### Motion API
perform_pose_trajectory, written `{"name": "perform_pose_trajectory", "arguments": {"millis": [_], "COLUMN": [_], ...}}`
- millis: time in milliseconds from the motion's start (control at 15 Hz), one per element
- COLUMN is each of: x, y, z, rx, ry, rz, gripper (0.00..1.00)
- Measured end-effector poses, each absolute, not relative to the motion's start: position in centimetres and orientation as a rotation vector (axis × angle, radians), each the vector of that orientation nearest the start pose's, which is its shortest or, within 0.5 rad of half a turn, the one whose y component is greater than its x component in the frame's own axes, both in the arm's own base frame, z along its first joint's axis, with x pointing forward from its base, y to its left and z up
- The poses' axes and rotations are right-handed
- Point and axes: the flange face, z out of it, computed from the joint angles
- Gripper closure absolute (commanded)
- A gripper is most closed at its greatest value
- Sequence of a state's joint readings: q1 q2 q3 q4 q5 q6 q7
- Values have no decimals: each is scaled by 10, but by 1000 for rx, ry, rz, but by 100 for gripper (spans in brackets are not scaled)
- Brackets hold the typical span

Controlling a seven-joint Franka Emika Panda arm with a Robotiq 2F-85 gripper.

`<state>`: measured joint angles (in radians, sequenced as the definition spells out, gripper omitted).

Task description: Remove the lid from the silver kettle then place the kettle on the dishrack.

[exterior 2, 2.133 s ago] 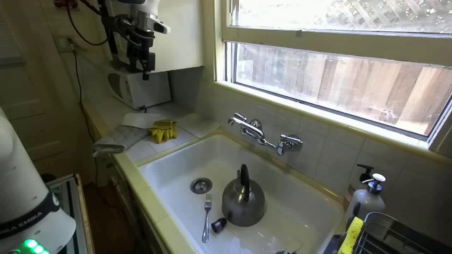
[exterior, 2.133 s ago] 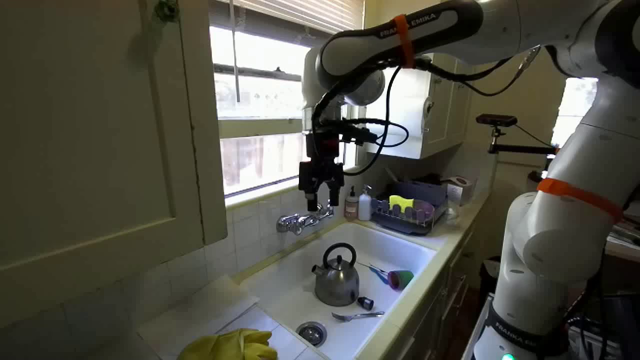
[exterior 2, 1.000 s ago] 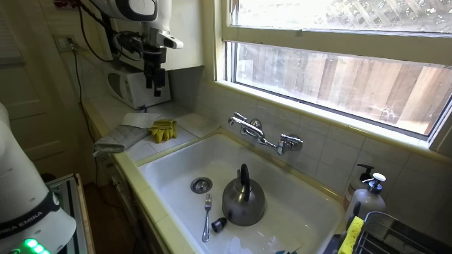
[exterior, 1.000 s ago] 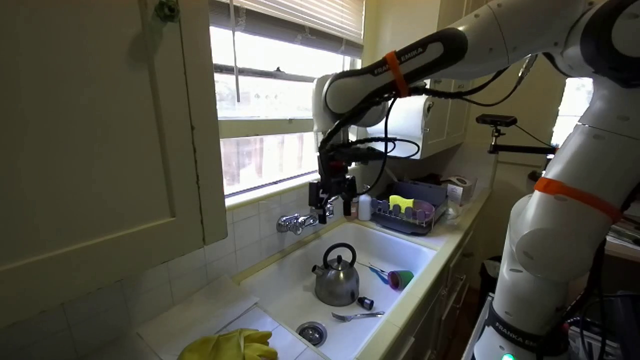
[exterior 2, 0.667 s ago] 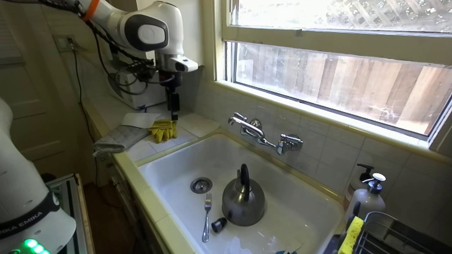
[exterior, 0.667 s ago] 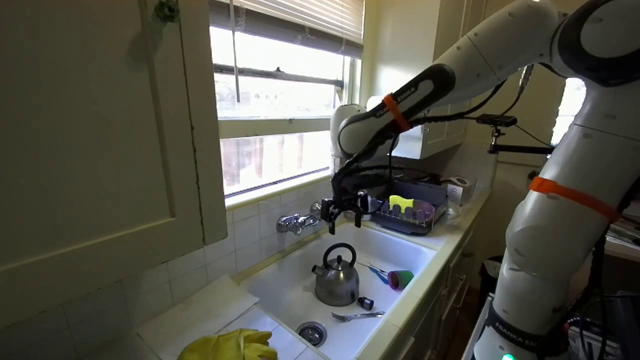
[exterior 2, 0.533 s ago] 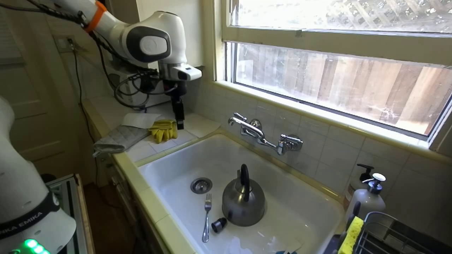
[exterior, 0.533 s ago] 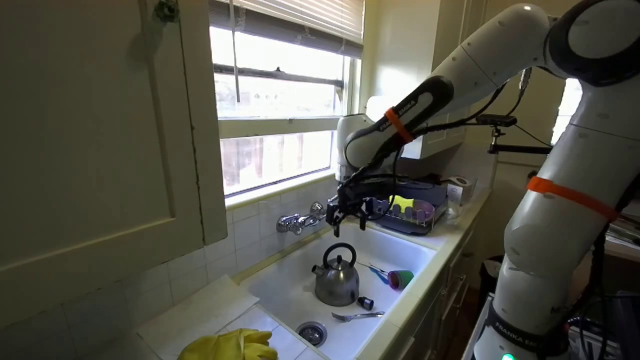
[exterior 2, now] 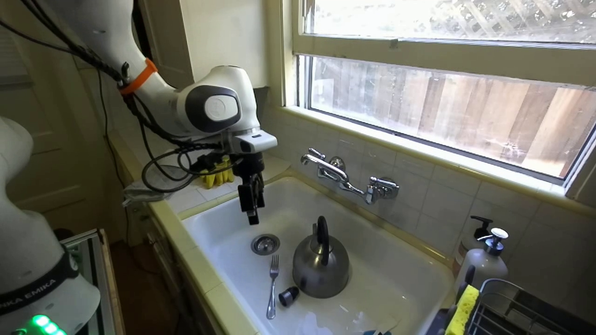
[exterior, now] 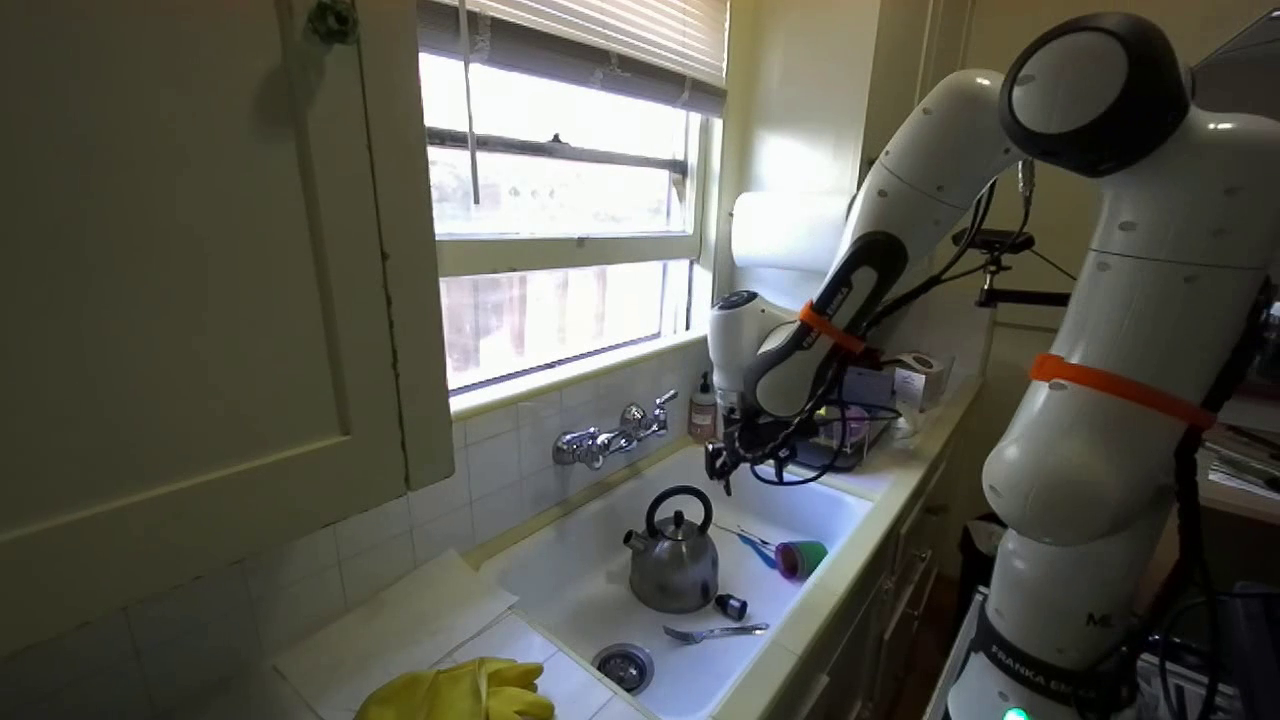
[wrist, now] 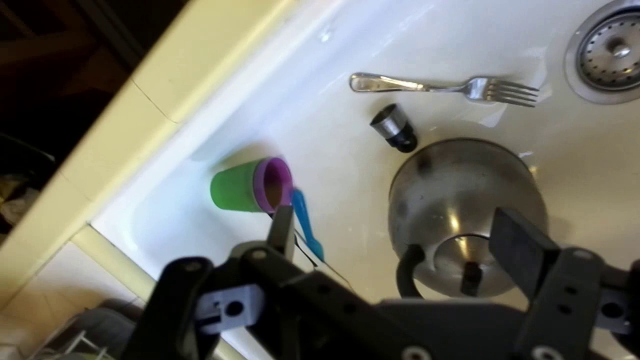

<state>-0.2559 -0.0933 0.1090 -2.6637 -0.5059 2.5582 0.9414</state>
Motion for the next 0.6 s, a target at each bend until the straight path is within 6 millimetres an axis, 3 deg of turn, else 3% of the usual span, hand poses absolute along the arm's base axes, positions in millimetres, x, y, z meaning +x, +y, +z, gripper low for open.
{"name": "perform_pose_trajectory", "arguments": {"millis": [133,600], "x": [411,415], "y": [-60,-55], "z": [260,267], "rx": [-3216,-3211], "ry": [1123,1123], "rz": [-134,-172], "gripper": [0,0]}}
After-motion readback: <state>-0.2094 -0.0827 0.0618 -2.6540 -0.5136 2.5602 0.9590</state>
